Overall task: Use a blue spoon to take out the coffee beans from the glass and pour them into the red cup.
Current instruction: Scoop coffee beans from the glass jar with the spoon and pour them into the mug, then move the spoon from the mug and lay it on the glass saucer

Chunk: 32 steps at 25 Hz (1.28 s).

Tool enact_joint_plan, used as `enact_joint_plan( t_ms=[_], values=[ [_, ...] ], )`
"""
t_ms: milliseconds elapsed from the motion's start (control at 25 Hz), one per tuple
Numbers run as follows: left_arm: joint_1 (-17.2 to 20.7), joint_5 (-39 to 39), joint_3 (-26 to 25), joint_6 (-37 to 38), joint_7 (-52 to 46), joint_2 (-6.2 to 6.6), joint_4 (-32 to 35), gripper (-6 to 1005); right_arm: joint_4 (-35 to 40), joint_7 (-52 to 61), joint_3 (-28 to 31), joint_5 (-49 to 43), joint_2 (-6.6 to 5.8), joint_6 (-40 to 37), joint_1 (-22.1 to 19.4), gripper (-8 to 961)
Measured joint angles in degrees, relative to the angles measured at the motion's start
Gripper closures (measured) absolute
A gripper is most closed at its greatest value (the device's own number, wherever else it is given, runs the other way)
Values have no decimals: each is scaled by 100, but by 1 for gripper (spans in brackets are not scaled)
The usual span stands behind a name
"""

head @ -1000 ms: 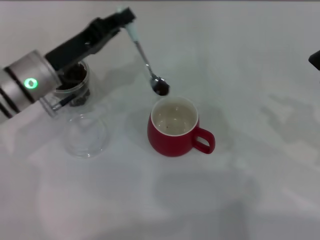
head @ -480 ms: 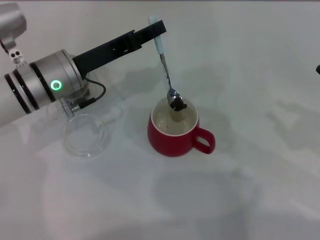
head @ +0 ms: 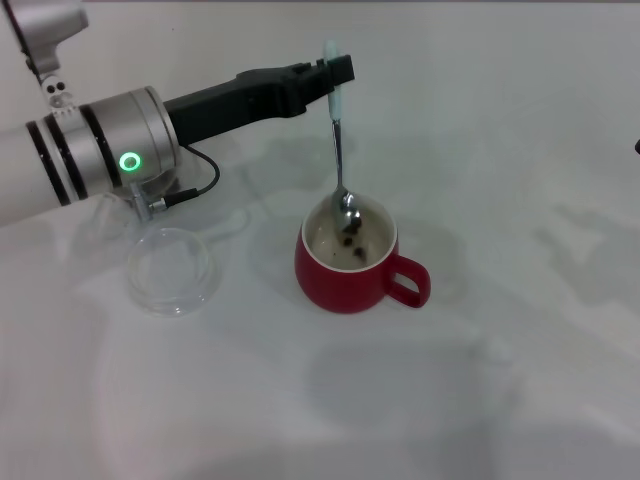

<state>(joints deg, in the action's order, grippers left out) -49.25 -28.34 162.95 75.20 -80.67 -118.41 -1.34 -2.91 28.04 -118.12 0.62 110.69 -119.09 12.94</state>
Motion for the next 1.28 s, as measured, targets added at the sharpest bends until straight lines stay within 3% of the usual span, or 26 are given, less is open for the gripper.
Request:
enact_joint_plan(
  t_ms=[280, 480, 760, 1000, 1280],
  values=[
    [-170, 248, 0, 134, 166, 36, -53, 879, 0, 3, 12, 14, 10, 6, -29, 524],
    [-64, 100, -66, 707, -51, 143, -165, 879, 1, 6, 18, 22, 38, 10, -30, 523],
    [779, -596, -34, 1374, -247, 147, -754, 879, 1, -16, 27, 19, 148, 3, -46, 522],
    [1600, -1037, -26, 1477, -137, 63, -995, 880, 1, -30, 8, 6, 190, 6, -42, 521],
    [2173, -1395, -60, 1435, 144, -7, -1009, 880, 1, -3, 6, 0, 187, 35, -36, 520]
  ],
)
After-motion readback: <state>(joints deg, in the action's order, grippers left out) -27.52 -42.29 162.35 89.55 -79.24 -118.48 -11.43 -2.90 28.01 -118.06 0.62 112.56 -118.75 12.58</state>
